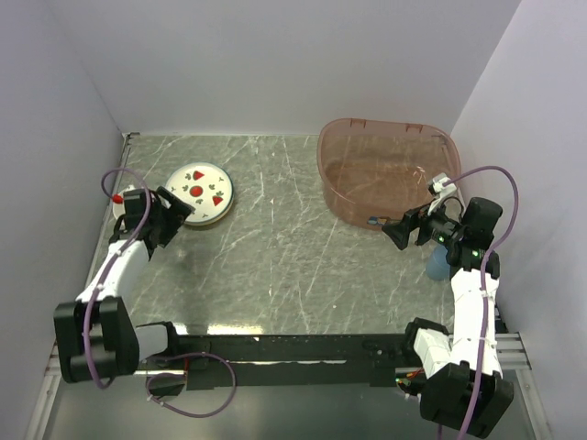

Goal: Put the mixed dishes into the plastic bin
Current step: Pick up the plate at the center of the board.

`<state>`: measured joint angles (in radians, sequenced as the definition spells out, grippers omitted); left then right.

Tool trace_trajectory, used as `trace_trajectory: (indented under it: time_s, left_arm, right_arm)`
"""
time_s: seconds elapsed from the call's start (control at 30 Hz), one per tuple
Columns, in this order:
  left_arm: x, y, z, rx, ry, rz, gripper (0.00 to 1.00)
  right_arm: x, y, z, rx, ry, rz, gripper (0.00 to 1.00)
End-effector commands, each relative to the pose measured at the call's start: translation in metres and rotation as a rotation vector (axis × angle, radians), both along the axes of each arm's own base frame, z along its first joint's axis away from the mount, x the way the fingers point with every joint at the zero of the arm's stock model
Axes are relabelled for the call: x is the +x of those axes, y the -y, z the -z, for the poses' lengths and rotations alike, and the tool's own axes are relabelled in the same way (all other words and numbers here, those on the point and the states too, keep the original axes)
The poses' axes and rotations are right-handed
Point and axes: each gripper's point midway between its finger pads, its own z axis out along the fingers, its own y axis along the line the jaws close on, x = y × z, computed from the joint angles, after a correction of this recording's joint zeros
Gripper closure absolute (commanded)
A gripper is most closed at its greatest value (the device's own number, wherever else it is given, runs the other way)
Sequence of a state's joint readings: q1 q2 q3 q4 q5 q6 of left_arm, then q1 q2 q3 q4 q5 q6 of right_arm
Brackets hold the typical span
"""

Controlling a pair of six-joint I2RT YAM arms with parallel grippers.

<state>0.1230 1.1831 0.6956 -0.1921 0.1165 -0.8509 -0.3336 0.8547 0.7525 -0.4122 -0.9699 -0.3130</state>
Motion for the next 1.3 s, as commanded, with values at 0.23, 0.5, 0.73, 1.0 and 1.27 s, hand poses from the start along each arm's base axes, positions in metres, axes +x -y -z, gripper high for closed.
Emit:
trace_trajectory:
  time_s: [0.23, 0.5, 0.73, 1.0, 1.27]
  left_arm:
    - [0.036, -0.027, 0.000, 0.113, 0.009, -0.061, 0.30]
    - [0.056, -0.037, 0.003, 0.203, -0.022, -0.100, 0.41]
    - [0.068, -0.037, 0.008, 0.269, -0.055, -0.108, 0.48]
    - [0.066, -0.035, 0.013, 0.303, -0.076, -0.114, 0.50]
    - [0.057, -0.037, 0.022, 0.329, -0.107, -0.148, 0.50]
  right_arm:
    - [0.007, 0.001, -0.013, -0.021, 0.037, -0.007, 0.00]
    - [0.008, 0.002, -0.012, -0.025, 0.037, -0.002, 0.00]
    - [0.007, 0.001, -0.013, -0.027, 0.039, -0.004, 0.00]
    - [0.008, 0.002, -0.014, -0.032, 0.038, 0.000, 0.00]
    - [0.009, 0.003, -0.014, -0.036, 0.038, 0.005, 0.00]
